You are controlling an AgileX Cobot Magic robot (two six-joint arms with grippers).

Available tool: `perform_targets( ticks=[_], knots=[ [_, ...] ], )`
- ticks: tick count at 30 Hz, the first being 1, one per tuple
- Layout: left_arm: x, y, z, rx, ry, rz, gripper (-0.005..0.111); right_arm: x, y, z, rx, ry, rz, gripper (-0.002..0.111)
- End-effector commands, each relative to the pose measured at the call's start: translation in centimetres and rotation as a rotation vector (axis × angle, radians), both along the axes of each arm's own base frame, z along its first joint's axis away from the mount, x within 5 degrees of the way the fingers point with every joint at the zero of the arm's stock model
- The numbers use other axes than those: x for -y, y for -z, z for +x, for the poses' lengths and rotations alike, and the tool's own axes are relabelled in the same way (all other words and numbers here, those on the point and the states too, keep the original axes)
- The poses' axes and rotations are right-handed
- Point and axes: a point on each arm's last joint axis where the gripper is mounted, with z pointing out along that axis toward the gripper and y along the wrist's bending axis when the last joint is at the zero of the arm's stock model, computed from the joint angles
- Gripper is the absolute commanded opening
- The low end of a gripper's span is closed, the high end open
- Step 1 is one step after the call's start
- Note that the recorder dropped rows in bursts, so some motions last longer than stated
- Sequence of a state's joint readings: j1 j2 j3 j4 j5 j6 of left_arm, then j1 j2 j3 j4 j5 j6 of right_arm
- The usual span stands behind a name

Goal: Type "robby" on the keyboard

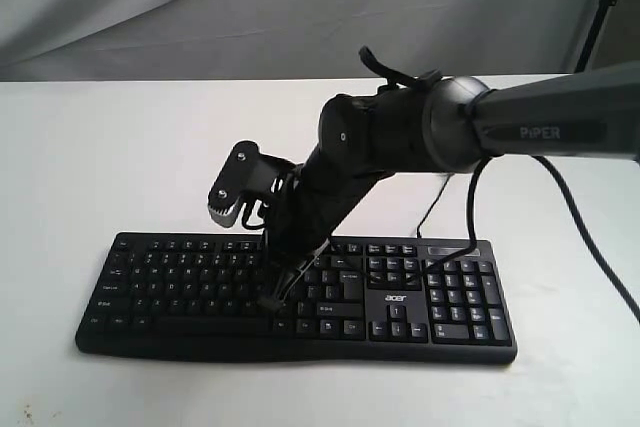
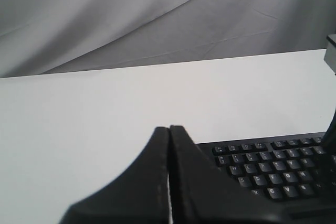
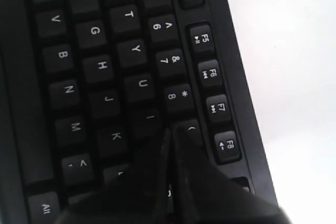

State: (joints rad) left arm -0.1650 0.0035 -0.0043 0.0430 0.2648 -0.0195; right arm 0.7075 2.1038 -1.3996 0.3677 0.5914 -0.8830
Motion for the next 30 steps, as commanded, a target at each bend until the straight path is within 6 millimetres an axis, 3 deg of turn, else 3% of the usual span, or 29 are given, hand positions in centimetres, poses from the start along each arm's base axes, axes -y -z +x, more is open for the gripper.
perform_targets(
  ticks=[1, 23, 30],
  knots=[
    [0.0, 0.1, 0.0, 0.005, 0.006, 0.001, 0.000, 0.4, 0.1, 0.1, -0.010, 0.004, -0.009, 0.000],
    [0.0, 0.1, 0.0, 0.005, 0.006, 0.001, 0.000, 0.3, 0.1, -0.2, -0.021, -0.039, -0.003, 0.000],
    [0.0, 0.1, 0.0, 0.005, 0.006, 0.001, 0.000, 0.2, 1.5, 0.0, -0.028, -0.045, -0.017, 0.000]
  ],
)
